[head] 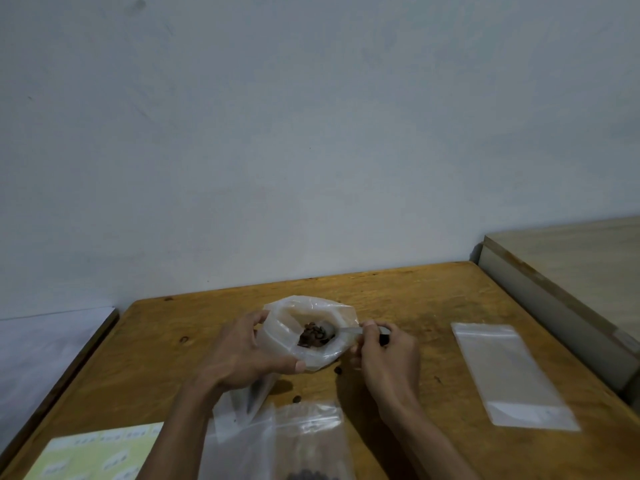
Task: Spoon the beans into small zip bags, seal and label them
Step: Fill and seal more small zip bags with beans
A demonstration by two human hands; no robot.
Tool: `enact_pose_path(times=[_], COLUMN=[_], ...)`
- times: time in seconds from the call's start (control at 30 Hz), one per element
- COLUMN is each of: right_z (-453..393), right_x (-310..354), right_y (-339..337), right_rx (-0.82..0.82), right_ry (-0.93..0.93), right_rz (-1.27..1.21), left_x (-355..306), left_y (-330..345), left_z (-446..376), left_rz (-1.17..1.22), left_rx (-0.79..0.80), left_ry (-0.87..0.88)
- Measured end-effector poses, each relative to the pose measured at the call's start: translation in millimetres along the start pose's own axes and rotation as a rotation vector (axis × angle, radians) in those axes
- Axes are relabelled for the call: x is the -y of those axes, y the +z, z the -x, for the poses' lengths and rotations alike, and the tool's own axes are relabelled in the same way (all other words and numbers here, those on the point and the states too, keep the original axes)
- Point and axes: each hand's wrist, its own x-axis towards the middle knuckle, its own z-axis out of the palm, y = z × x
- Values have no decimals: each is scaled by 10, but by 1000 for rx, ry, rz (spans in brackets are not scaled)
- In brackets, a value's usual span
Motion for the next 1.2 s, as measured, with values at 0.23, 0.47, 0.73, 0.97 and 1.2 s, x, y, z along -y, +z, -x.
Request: enact_pose_path(times=[0.23,0.47,0.73,0.97,1.2], right_z=[-1,97,30,-89,102], right_x=[304,545,382,-18,346], right_y=[-218,-175,-141,-66,-102], right_rx=[61,201,44,104,53], right_ry=[80,-197,-458,-238,-492], right_rz=[-288,-42,138,353,417], left_x=[-15,-85,-13,-88,-270], left_y=[72,103,-119,-329,-221], left_z=[12,59,220,343,462], left_rz=[7,4,208,372,293], left_rx=[-40,-50,-196,-385,-430], left_ry=[-14,-1,7,83,122])
